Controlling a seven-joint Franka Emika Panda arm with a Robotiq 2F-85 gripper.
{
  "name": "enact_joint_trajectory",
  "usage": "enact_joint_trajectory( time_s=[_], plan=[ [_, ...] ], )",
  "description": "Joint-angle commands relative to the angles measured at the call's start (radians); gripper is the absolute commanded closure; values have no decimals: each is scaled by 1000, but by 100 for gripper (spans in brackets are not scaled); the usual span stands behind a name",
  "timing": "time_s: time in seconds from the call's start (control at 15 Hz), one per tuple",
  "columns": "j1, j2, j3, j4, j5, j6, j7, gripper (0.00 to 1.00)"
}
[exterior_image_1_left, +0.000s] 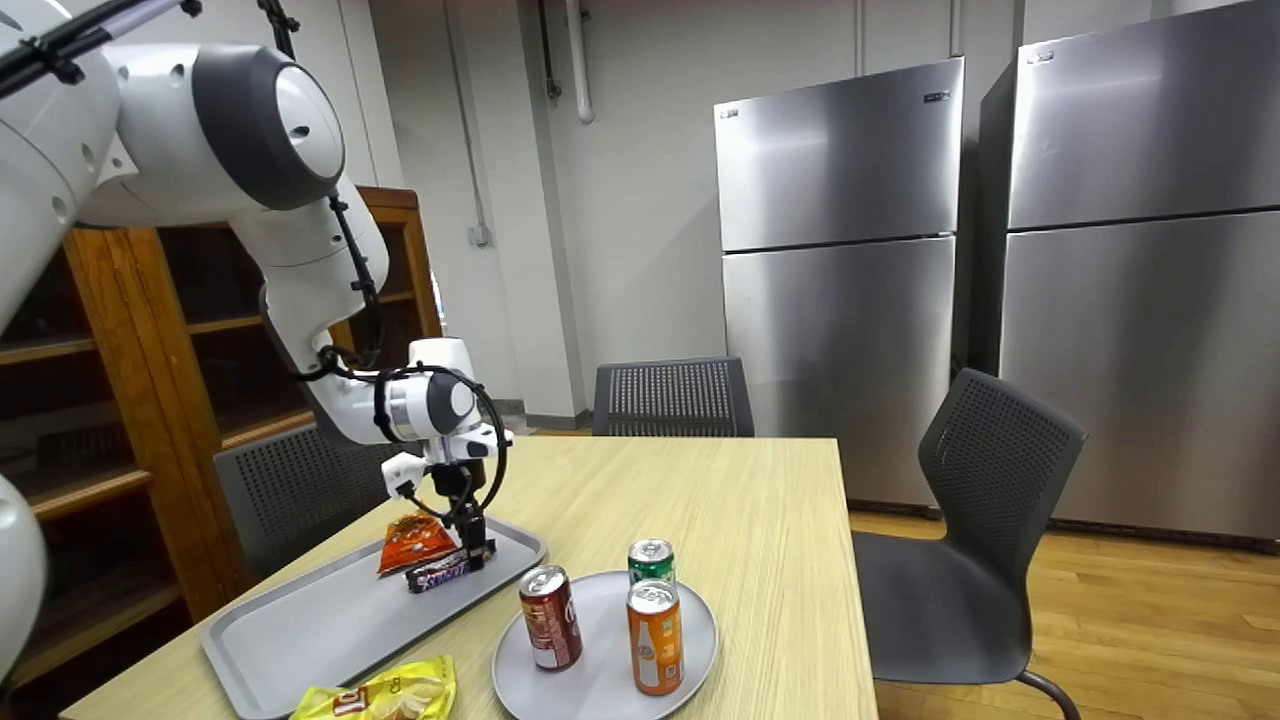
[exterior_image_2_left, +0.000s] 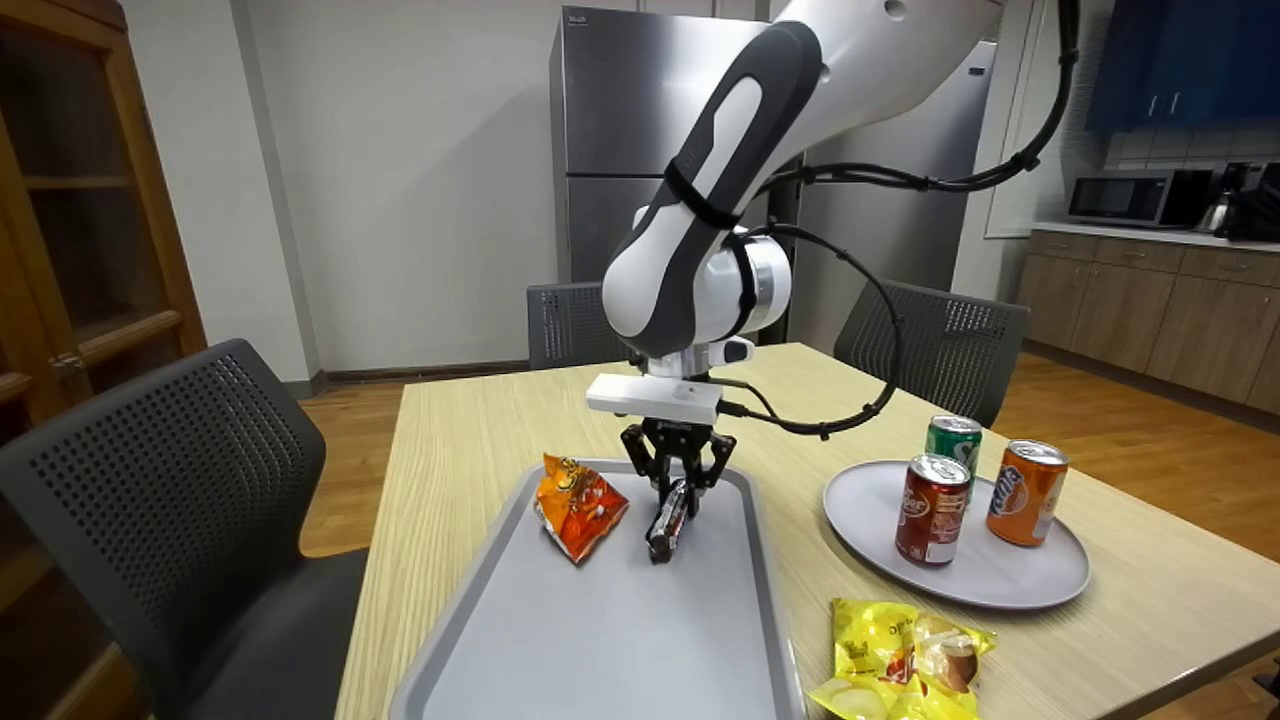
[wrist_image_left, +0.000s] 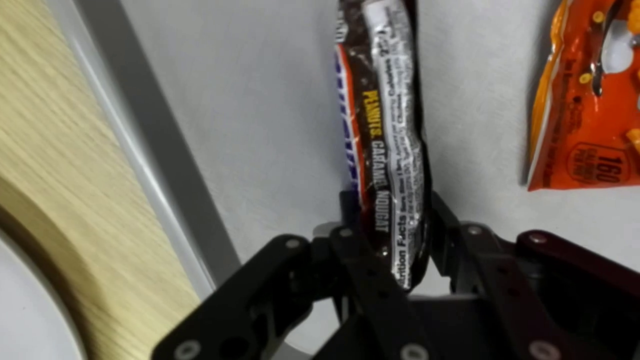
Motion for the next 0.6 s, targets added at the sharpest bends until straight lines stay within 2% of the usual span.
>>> enact_joint_trajectory(
  time_s=[0.0, 0.53],
  plan=[
    [15, -6, -10, 16, 15, -36, 21, 93],
    [5, -84, -21, -44, 12, -22, 17, 94]
  ],
)
